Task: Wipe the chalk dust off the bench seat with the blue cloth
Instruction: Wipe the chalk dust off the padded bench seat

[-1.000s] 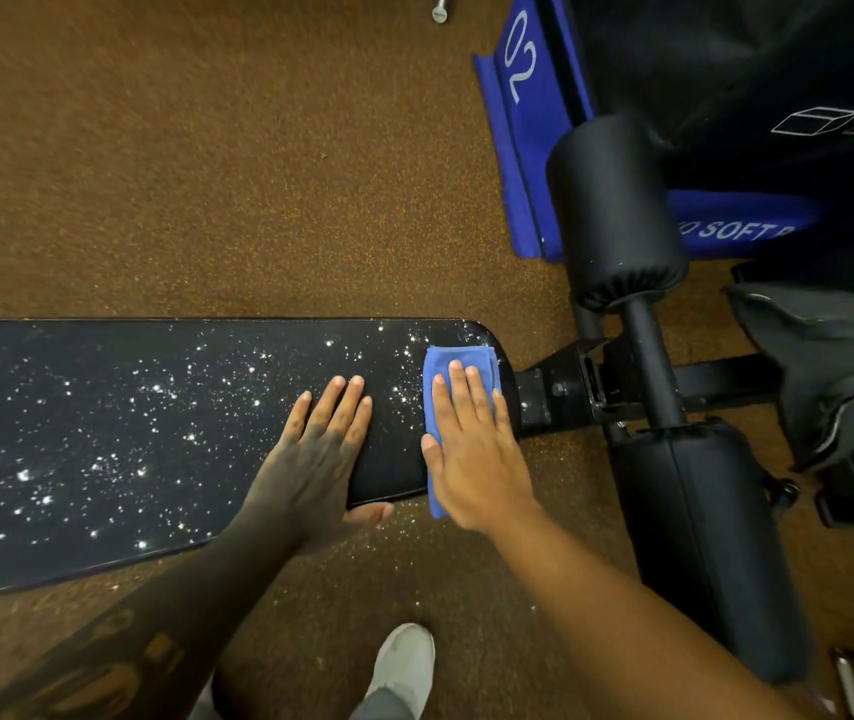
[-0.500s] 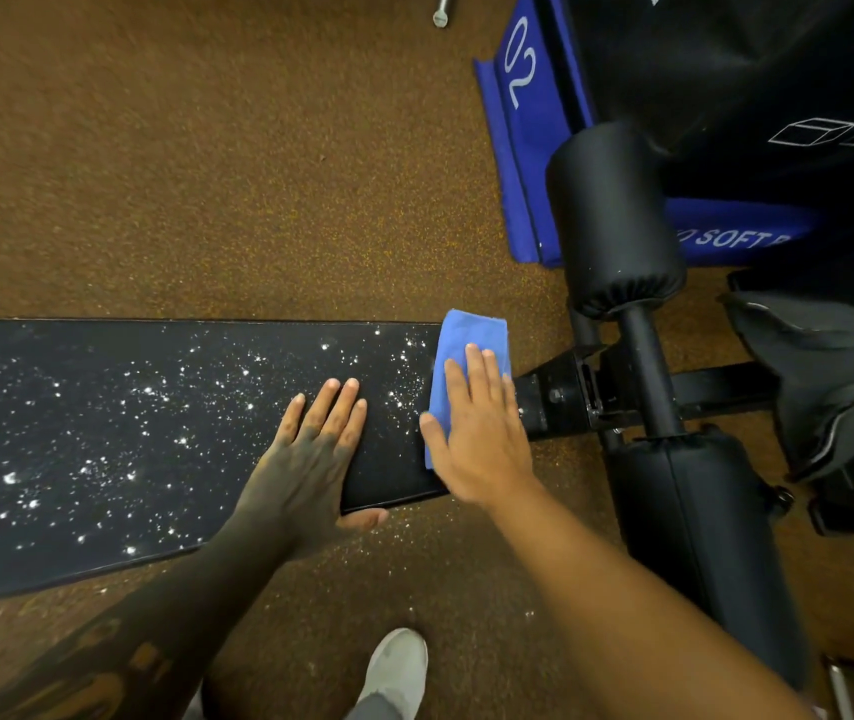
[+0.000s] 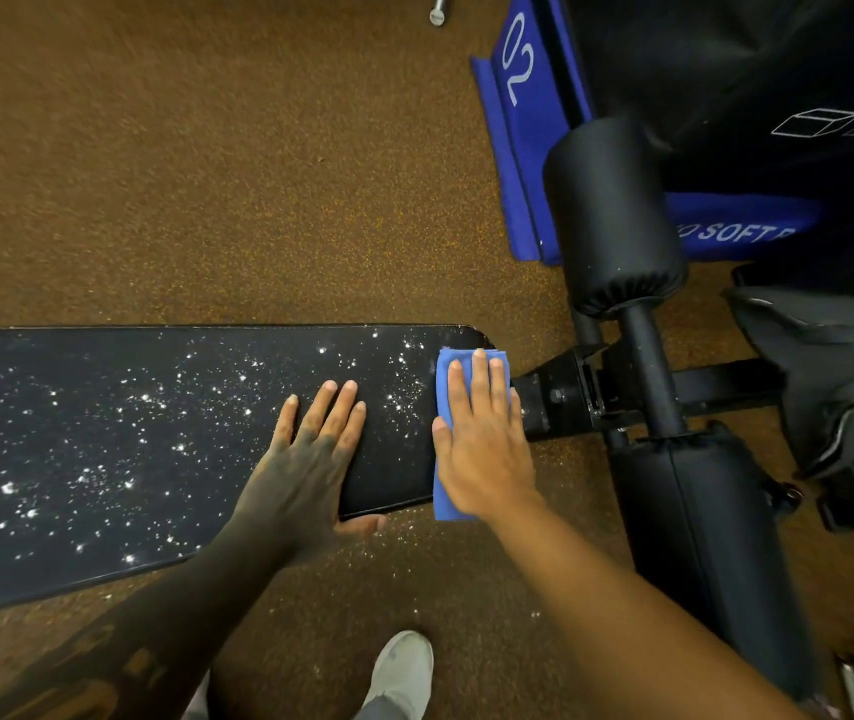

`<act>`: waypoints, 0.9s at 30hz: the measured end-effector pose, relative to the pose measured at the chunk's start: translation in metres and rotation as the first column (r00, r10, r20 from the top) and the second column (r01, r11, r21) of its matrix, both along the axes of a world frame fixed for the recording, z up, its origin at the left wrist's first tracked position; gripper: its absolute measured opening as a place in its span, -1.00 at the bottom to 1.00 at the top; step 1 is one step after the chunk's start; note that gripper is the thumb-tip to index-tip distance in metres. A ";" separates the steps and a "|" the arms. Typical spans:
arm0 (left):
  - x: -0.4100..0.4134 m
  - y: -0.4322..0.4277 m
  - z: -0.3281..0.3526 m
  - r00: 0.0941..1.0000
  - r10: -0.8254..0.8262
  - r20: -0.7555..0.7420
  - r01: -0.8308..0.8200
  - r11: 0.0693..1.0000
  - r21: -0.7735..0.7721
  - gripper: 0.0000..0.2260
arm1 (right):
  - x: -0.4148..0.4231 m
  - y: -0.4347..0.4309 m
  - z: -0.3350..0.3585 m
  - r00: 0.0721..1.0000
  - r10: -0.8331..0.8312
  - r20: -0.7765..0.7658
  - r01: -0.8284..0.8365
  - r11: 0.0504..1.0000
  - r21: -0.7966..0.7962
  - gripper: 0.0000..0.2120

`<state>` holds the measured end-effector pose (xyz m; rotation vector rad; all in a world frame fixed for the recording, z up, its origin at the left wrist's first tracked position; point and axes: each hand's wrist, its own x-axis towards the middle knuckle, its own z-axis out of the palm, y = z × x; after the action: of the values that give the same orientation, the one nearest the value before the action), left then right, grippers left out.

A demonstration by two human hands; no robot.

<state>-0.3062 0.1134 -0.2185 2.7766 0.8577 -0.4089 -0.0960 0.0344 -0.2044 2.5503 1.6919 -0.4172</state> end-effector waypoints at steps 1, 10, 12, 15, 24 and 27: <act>0.000 0.001 0.001 1.000 0.012 -0.003 -0.012 1.000 -0.003 0.09 | 0.005 0.009 -0.002 1.000 -0.006 0.002 0.006 1.000 0.009 -0.37; -0.002 0.002 0.002 0.999 0.047 -0.008 -0.047 0.999 -0.009 0.18 | -0.011 0.008 -0.004 0.997 -0.080 0.003 0.079 0.994 0.081 -0.37; -0.002 0.003 0.002 0.999 0.051 0.003 -0.051 0.999 -0.006 0.18 | -0.014 -0.002 -0.005 0.999 -0.044 0.003 0.044 0.997 0.065 -0.37; -0.002 0.005 0.001 0.999 0.045 0.002 -0.045 0.999 -0.008 0.18 | 0.000 0.030 -0.008 0.985 -0.173 0.002 0.172 0.979 0.106 -0.38; -0.003 0.004 0.000 0.999 0.052 0.009 -0.052 0.999 0.010 0.21 | 0.008 0.049 -0.009 0.999 0.037 0.019 -0.039 0.993 0.114 -0.38; -0.002 0.004 0.000 0.998 0.056 0.005 -0.056 0.998 0.004 0.21 | 0.006 0.070 -0.008 0.949 -0.316 -0.024 0.316 0.942 0.111 -0.40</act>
<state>-0.3085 0.1175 -0.2185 2.7489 0.9330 -0.3906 -0.0898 0.1045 -0.2128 2.9170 1.3414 -0.3510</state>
